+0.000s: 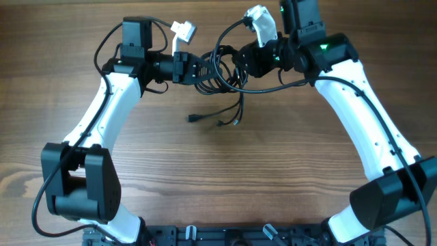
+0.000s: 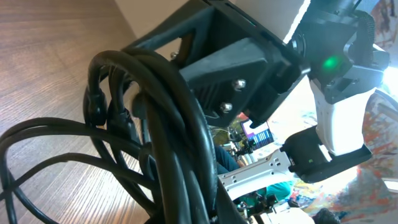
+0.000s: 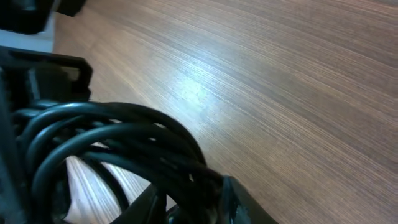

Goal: Untangle cables

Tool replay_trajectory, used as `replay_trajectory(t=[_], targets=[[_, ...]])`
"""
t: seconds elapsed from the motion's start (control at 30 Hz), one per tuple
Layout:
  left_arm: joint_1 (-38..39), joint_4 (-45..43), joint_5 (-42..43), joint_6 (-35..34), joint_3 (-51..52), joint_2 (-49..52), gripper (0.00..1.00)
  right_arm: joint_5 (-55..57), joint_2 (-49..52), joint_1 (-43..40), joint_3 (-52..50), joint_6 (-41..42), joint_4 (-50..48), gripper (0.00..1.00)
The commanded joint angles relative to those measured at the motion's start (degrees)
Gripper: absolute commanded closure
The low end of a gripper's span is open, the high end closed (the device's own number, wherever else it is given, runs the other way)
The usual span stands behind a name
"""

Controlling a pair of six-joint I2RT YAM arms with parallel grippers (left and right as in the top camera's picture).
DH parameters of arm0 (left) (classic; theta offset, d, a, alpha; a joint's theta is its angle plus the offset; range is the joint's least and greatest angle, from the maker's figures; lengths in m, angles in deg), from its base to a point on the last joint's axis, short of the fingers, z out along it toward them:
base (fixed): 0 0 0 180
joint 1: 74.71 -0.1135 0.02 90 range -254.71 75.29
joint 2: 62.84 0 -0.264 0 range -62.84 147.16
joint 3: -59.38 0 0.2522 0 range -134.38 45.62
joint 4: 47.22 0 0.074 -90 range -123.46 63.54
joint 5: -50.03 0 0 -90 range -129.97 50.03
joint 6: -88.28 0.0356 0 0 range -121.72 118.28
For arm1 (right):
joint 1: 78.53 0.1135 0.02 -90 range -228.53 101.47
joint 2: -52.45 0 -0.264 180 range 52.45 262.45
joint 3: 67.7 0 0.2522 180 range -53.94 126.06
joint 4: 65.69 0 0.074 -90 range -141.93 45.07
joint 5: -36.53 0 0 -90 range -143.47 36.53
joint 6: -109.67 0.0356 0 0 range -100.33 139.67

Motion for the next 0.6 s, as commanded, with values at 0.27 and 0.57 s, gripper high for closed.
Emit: replay_trajectory(t=[0.27, 0.57], targets=[[1.09, -6.78, 1.49, 0.55, -0.81, 0.11, 0.96, 4.11, -0.17, 0.04, -0.46, 5.25, 0.66, 0.96], [1.11, -6.95, -14.21, -0.68, -0.81, 0.11, 0.96, 2.84, -9.81, 2.12, -0.46, 0.87, 9.94, 0.96]])
